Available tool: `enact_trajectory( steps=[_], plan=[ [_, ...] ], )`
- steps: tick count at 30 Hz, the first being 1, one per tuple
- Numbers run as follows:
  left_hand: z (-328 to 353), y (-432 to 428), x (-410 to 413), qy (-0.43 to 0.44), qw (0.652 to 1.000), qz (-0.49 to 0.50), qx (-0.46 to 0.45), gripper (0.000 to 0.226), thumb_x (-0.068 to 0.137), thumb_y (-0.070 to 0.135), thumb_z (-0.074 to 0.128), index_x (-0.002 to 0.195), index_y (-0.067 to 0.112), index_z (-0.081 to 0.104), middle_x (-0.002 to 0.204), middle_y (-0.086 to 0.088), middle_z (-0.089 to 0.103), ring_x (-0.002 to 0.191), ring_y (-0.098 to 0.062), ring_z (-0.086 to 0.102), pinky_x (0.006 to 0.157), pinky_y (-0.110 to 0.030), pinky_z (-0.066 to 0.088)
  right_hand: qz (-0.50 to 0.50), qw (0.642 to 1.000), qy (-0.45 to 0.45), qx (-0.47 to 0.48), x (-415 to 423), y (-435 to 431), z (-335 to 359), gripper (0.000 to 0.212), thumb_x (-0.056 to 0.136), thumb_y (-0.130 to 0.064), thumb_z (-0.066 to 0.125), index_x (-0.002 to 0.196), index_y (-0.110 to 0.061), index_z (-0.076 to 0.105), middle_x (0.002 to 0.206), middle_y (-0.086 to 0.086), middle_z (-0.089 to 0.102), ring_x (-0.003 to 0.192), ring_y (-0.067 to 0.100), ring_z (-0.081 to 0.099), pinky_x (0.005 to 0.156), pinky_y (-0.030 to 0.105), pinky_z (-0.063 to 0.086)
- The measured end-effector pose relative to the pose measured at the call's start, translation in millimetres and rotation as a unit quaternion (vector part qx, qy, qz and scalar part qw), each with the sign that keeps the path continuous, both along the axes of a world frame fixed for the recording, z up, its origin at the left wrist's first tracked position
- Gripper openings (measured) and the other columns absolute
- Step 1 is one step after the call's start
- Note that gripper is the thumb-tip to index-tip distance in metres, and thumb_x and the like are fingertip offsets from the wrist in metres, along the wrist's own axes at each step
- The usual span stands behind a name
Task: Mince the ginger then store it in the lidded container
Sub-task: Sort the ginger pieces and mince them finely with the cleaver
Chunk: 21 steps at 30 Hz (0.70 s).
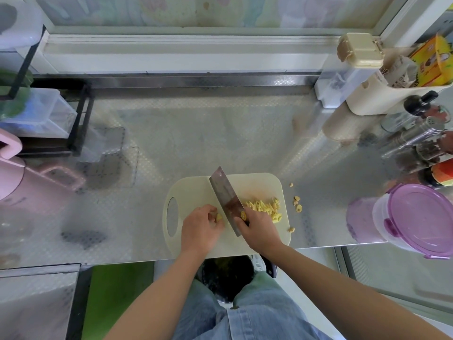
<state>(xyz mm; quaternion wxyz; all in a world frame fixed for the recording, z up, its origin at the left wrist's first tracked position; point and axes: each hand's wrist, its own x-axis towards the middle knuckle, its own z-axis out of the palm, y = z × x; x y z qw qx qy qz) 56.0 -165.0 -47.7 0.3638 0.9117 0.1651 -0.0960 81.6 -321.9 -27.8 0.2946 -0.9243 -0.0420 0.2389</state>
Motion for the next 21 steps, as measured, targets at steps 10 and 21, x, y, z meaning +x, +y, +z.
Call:
enact_trajectory(
  steps=[10,21],
  plan=[
    [1,-10,3,0.064,0.988,0.140,-0.033,0.012,0.083,0.029,0.072,0.086,0.018,0.073,0.084,0.005,0.070,0.080,-0.014,0.061,0.069,-0.026,0.042,-0.026,0.999,-0.027,-0.023,-13,-2,-3,0.019,0.098,-0.033,0.046,0.093,-0.015,0.053,0.065,0.000,0.049,0.065,0.026,0.051,0.052,0.030,0.031],
    [4,-24,3,0.106,0.972,0.193,-0.084,0.006,0.079,0.029,0.075,0.081,0.023,0.076,0.078,0.004,0.072,0.075,-0.015,0.064,0.064,-0.022,0.040,0.031,0.998,-0.037,-0.051,-16,-3,3,0.021,0.098,-0.034,0.045,0.083,-0.020,0.040,0.062,-0.004,0.039,0.065,0.023,0.045,0.053,0.030,0.028]
  ],
)
